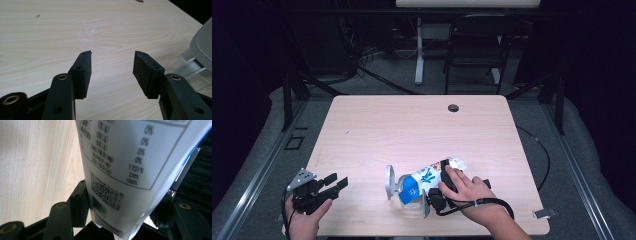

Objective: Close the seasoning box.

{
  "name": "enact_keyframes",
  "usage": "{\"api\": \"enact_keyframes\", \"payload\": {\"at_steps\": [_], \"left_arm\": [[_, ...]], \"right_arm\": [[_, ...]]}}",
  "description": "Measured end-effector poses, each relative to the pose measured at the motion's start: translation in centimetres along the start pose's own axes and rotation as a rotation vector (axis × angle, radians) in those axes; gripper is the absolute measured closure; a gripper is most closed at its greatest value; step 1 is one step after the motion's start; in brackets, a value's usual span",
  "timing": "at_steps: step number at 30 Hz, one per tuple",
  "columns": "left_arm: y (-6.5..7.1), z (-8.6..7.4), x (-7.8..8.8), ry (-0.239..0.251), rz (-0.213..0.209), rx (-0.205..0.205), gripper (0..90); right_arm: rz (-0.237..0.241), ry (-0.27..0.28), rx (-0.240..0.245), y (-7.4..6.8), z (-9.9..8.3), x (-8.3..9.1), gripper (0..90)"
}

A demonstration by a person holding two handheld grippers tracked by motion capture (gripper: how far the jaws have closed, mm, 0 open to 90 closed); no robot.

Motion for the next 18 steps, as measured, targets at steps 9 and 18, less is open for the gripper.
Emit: {"api": "enact_keyframes", "payload": {"at_steps": [9, 18], "left_arm": [[0.01, 0.02, 0.03, 0.002, -0.001, 0.003, 49.6], [-0.06, 0.03, 0.02, 0.007, 0.001, 0.007, 49.6]], "right_arm": [[-0.006, -0.004, 0.012, 0.07, 0.03, 0.09, 43.6], [-0.005, -0.002, 0.016, 0.05, 0.06, 0.05, 43.7]]}}
Point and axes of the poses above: each handheld gripper's, and its own axes: x roughly backward along the jaws, z roughly out of its top, y roughly to its right, the point moved 7 cm from there along -x, roughly forward along the jaws, and after that the axes turned 6 degrees about -x, right-handed, at the moved point
